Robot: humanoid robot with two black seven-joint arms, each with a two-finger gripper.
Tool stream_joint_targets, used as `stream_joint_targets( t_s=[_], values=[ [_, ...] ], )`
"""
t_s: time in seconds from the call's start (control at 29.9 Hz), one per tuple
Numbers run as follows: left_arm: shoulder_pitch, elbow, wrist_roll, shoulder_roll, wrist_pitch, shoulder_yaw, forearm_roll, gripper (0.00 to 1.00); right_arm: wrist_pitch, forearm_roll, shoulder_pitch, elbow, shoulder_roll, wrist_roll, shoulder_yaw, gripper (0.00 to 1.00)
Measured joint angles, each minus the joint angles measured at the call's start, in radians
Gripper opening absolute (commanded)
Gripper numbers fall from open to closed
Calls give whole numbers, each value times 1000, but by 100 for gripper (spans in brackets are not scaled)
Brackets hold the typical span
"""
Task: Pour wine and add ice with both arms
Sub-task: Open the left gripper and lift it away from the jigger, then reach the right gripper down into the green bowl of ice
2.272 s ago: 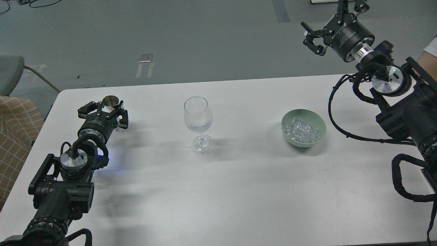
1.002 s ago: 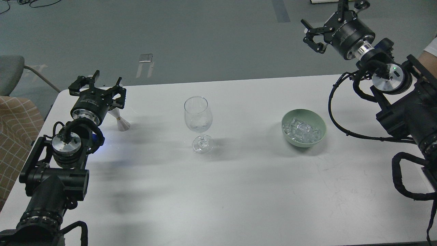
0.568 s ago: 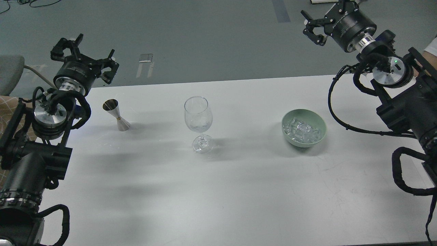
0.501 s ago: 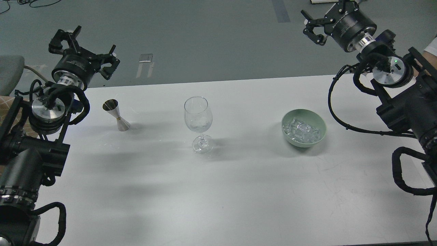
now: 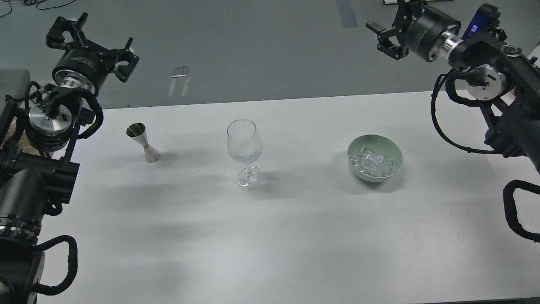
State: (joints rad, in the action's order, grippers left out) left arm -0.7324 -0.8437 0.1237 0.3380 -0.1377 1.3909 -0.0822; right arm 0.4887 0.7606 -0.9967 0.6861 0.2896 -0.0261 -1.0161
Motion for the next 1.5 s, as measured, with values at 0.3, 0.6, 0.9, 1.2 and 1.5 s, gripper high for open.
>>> stream_joint_targets(
  t_s=[0.3, 0.6, 0.9, 1.2, 1.5],
  values=[
    [13, 0, -112, 4, -84, -18, -12, 98, 0, 73, -86, 137, 152, 0, 237, 100],
    [19, -7, -124, 9, -73, -19, -14, 98, 0, 347, -251, 158, 216, -9, 584, 100],
    [19, -6, -115, 30, -65, -8, -5, 98, 0, 643, -197, 284, 266, -18, 695, 100],
    [40, -5, -131, 49, -124, 1, -4, 98, 0, 797, -171, 495, 427, -94, 817, 97],
    [60, -9, -132, 55, -164, 2, -3, 98, 0, 799, -87, 480, 411, -115, 826, 99]
  ],
)
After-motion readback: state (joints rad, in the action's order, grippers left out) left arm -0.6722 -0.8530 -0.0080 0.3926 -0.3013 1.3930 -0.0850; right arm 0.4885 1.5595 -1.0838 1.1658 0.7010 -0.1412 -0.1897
